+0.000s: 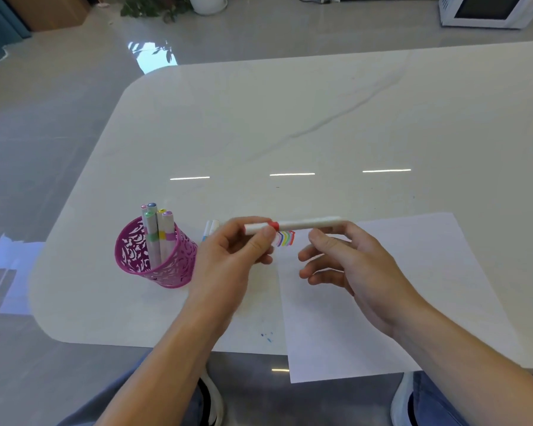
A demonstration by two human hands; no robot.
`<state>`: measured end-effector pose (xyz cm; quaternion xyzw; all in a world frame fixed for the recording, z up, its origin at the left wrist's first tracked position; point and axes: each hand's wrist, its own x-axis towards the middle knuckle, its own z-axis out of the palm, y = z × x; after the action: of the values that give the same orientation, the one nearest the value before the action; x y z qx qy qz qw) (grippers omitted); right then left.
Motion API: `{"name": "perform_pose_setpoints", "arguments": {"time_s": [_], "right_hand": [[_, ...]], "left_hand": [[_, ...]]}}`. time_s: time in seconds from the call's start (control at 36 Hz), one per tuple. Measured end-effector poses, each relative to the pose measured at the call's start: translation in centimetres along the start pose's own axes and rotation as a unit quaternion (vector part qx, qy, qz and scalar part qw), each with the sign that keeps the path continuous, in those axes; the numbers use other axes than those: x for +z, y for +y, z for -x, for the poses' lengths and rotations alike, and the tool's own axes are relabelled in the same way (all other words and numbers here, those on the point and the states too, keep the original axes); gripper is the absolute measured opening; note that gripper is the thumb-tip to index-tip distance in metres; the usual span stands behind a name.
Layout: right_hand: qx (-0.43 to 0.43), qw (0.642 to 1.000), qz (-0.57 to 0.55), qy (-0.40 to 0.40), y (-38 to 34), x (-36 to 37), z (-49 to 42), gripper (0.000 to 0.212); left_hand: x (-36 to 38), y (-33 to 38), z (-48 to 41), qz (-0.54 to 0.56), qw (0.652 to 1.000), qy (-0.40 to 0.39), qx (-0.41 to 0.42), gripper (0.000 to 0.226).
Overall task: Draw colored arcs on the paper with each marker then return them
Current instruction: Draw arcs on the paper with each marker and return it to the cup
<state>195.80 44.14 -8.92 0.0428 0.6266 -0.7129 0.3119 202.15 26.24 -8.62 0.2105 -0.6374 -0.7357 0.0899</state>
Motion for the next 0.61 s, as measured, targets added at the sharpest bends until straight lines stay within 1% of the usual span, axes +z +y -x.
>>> {"name": "perform_pose_setpoints", "arguments": {"time_s": [0.06,0.11,0.19,0.25,0.33,0.42,0.47,0.53,0.61], "right_hand": [[0.011,1.0,0.002,0.023,0.0,-0.1,-0.3,0.024],[0.018,0.999,0.002,0.039,-0.1,-0.3,-0.5,0.022],[0.009,0.998,0.019,0.053,-0.1,-0.4,-0.7,0.02],[-0.007,0.997,0.045,0.057,0.0,-0.2,-0.6,0.021],[-0.03,0.993,0.105,0.04,0.6,0.2,-0.3,0.022],[-0.038,0.989,0.143,0.02,1.0,0.5,0.1,0.023],[-0.04,0.987,0.153,0.02,0.9,0.5,0.1,0.024],[-0.045,0.987,0.155,0.028,0.6,0.3,-0.1,0.023],[-0.055,0.986,0.156,0.036,0.3,0.0,-0.3,0.023]], "left_hand": [[-0.6,0.5,-0.2,0.03,0.999,0.025,0.019,0.02],[-1.2,1.1,-0.4,0.03,0.997,0.054,0.048,0.016],[-2.0,1.9,-0.3,-0.037,0.988,0.102,0.11,0.009],[-2.5,2.3,-0.1,-0.095,0.975,0.126,0.154,0.01],[-3.2,2.8,0.3,-0.182,0.942,0.166,0.228,0.013],[-4.1,3.4,0.5,-0.266,0.882,0.226,0.318,0.015],[-4.9,3.8,0.3,-0.286,0.845,0.263,0.367,0.018],[-5.5,4.2,0.2,-0.286,0.832,0.285,0.38,0.02],[-6.4,4.6,0.1,-0.28,0.834,0.3,0.368,0.02]]}}
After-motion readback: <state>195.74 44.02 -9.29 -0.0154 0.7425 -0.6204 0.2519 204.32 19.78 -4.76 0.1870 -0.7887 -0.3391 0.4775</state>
